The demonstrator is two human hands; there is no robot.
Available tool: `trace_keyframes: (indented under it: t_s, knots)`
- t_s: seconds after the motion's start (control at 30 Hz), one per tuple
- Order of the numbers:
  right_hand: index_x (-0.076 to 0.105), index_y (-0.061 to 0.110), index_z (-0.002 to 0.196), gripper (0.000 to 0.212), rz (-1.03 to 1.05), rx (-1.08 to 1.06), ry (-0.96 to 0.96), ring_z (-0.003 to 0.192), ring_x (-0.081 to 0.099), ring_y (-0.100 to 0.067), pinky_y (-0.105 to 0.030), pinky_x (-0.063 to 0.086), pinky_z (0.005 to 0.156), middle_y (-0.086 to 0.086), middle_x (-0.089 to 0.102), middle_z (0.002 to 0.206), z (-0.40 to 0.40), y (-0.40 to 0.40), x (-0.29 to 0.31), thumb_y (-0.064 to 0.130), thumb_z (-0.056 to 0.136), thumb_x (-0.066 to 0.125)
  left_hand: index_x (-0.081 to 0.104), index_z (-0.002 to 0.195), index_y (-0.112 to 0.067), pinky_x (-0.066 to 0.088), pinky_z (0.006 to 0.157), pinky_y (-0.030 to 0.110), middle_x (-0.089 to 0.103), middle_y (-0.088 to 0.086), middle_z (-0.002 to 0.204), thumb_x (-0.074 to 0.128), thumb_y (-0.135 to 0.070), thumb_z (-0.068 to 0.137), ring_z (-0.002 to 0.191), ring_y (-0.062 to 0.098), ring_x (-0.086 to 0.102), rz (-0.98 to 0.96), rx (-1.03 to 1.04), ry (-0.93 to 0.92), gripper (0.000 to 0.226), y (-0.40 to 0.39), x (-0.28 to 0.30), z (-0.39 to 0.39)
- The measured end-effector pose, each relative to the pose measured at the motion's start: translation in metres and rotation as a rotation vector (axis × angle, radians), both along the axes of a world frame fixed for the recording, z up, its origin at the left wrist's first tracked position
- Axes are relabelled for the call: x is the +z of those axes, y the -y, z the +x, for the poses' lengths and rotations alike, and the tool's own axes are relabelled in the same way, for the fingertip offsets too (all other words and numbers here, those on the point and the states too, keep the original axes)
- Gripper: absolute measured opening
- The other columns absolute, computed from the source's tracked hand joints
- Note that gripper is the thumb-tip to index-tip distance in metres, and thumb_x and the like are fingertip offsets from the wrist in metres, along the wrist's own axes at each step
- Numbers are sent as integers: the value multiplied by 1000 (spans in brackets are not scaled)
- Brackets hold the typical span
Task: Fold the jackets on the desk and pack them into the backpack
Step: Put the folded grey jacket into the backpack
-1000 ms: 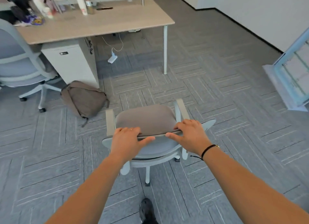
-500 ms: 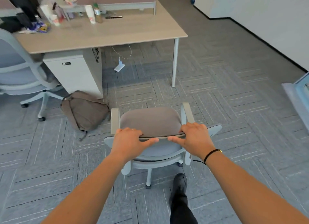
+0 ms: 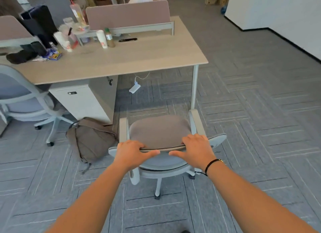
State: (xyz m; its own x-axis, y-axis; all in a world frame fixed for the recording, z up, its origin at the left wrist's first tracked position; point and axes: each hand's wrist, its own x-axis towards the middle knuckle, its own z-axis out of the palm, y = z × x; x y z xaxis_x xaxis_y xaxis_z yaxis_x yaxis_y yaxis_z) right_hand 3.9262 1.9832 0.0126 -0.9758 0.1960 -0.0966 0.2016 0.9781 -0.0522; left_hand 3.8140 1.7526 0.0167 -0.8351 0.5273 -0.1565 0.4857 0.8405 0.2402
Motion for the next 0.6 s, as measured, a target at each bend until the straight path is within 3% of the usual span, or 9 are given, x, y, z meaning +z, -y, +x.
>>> trace_keyframes:
  t_s: [0.2, 0.4, 0.6]
  knots:
    - [51, 27, 84, 77, -6, 33, -27, 83, 49, -17, -37, 41, 85, 9, 53, 84, -92, -68, -3, 97, 73, 21, 77, 83, -36, 47, 88, 34, 69, -14, 68, 18, -110, 47, 76, 4, 62, 14, 57, 20, 102, -62, 0, -86]
    - [50, 27, 82, 72, 5, 48, -40, 84, 48, -17, -36, 35, 79, 9, 52, 84, -187, -136, -7, 95, 74, 25, 73, 73, -36, 41, 85, 36, 63, -13, 61, 21, -107, 56, 73, 7, 58, 61, 35, -87, 90, -127, -7, -175]
    - [50, 27, 84, 76, -73, 47, 23, 87, 48, -18, -37, 35, 82, 9, 51, 86, -285, -198, 4, 95, 72, 17, 75, 77, -39, 39, 88, 33, 67, -13, 68, 26, -106, 55, 80, 4, 56, 93, 43, 34, 86, -191, -3, -271]
